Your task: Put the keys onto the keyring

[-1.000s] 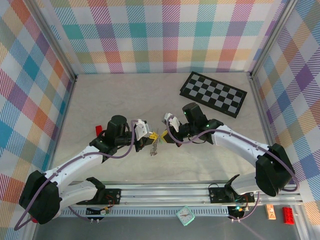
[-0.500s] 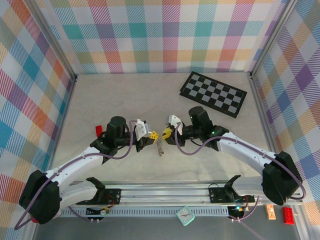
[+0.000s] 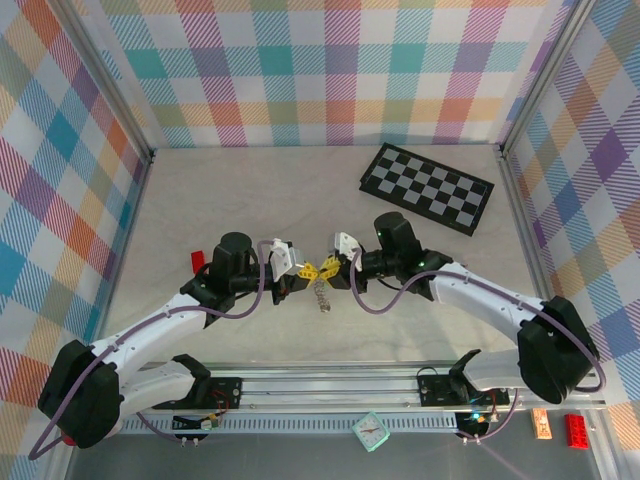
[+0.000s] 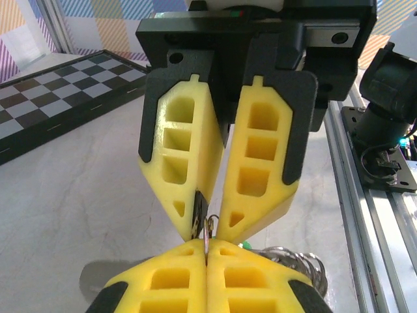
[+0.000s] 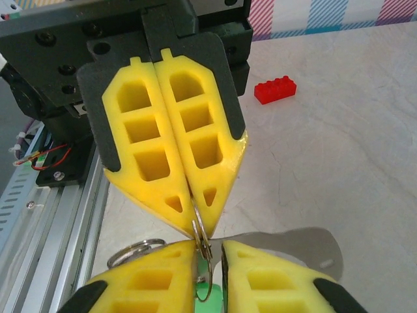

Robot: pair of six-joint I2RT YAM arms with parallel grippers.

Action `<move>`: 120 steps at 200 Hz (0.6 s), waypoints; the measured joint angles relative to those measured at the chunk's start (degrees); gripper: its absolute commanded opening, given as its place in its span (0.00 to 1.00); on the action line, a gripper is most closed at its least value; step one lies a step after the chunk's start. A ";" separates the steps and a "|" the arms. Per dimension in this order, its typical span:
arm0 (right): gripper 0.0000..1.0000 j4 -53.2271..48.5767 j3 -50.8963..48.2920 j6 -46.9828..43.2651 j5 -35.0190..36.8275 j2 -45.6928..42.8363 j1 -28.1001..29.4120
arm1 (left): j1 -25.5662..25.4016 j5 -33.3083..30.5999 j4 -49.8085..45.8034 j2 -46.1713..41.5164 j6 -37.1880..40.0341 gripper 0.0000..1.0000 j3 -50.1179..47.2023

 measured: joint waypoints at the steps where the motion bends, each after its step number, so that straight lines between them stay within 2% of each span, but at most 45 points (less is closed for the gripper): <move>1: 0.15 0.02 0.00 -0.02 -0.02 0.07 0.00 | 0.00 0.00 0.00 0.00 0.00 0.00 0.00; 25: 0.07 0.68 0.00 -0.70 -0.48 0.61 0.17 | 0.02 -0.11 0.02 0.00 -0.17 0.00 -0.26; 36: 0.00 0.74 0.00 -1.03 -0.63 0.70 0.15 | 0.02 -0.20 0.02 0.00 -0.20 0.00 -0.31; 44: 0.00 0.76 0.00 -1.27 -0.66 0.72 0.15 | 0.09 -0.22 0.00 0.00 -0.22 0.00 -0.35; 63: 0.00 0.57 0.00 -1.64 -0.59 0.72 0.15 | 0.07 -0.70 -0.07 0.00 -0.22 0.16 -0.35; 78: 0.00 -0.92 0.48 -2.95 -0.28 0.72 0.31 | 0.07 -1.73 -0.24 -0.02 -0.13 0.20 -0.33; 98: 0.00 -5.40 2.62 -5.68 0.70 1.01 0.37 | 0.00 -2.75 -2.36 -0.02 0.46 0.19 0.35; 120: 0.00 -10.60 6.05 -8.79 1.66 1.57 0.37 | 0.00 -3.06 -6.62 0.02 2.25 0.12 2.75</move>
